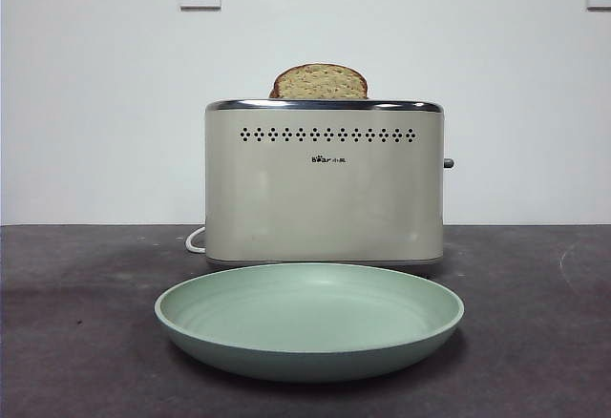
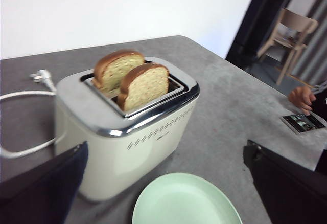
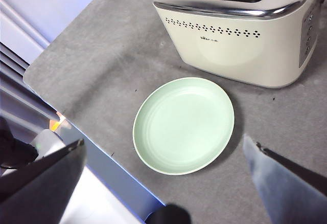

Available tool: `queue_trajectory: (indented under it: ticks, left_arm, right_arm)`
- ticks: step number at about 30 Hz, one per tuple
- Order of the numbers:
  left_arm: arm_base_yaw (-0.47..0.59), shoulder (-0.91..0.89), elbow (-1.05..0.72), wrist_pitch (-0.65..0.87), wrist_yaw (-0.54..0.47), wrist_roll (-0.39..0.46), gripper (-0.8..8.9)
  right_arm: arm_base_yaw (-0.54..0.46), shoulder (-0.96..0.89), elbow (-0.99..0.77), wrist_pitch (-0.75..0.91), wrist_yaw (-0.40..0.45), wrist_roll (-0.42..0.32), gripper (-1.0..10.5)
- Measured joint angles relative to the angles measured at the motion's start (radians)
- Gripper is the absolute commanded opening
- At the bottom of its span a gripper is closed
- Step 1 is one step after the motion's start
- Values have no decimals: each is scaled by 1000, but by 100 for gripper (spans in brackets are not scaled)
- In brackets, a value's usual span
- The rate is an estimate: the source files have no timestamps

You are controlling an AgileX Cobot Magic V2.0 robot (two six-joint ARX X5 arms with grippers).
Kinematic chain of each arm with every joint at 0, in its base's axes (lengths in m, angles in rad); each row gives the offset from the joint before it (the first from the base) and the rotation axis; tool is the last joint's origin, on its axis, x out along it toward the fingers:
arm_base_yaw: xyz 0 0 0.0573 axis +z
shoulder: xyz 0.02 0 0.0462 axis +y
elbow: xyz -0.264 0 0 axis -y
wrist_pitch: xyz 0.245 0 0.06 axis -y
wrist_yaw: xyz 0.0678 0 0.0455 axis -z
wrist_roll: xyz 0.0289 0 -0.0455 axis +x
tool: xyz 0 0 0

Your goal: Take the bread from the toaster,put the bread on the plate,put the plate on the table

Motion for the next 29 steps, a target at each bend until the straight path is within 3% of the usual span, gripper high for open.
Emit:
queue_trajectory:
  ticks: [9,21,29]
  left_arm:
    - [-125,288,164,180,-41,53,620]
    - [-223,643,380,298,-91,136,620]
    - [-278,797,424,304,-142,213,620]
  right_arm:
    - [0,1,0,0,0,5,661]
    - [0,8,0,0,0,6,661]
    - [0,22,0,0,0,6,660]
